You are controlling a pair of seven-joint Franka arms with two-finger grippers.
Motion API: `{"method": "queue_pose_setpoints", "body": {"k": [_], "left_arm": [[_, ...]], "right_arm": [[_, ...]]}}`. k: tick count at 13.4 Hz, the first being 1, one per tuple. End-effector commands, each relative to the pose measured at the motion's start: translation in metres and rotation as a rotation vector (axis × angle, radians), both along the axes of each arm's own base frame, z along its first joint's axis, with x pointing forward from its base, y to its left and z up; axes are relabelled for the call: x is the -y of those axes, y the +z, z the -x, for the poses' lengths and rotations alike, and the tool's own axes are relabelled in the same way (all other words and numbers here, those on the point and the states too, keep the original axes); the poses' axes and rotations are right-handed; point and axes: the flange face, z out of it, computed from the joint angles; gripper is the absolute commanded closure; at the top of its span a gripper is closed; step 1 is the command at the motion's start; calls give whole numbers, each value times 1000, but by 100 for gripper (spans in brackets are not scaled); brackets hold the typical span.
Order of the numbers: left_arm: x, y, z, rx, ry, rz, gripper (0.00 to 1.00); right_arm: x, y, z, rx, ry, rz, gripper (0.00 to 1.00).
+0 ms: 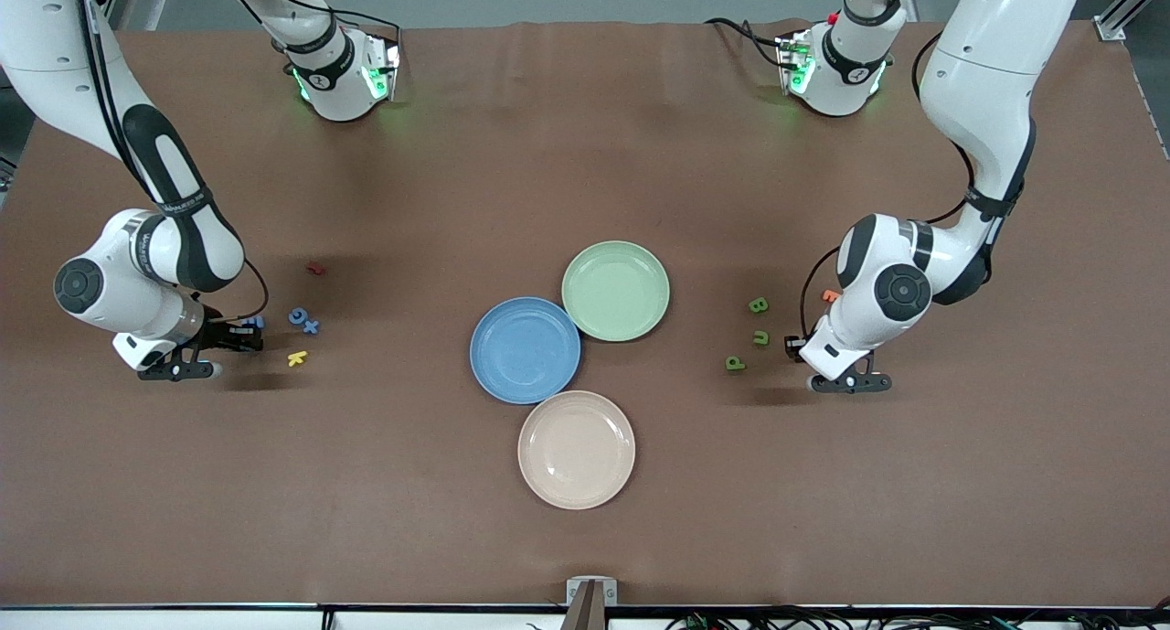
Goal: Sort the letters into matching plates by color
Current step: 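Grasp green N with the left gripper while the right gripper grasps blue a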
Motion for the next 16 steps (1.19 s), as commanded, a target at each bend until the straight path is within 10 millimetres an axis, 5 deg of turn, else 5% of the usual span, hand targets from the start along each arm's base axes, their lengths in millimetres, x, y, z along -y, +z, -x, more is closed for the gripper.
{"method": "queue_pose_setpoints", "body": {"k": [1, 4, 7, 13, 16], "left_arm": [[6, 33, 1, -23, 0, -28, 83], [31, 77, 8, -59, 20, -33, 82], [89, 101, 21, -76, 96, -20, 82], [223, 87, 71, -96, 275, 0, 82], [272, 70, 98, -93, 314, 12, 82]], "right_arm": [[-1, -13, 4, -10, 2, -13, 93], [-1, -10, 2, -9, 9, -13, 95], [-1, 1, -3, -3, 16, -11, 97], [-35, 66, -26, -89, 16, -31, 99], [-78, 88, -28, -113, -45, -18, 99]]}}
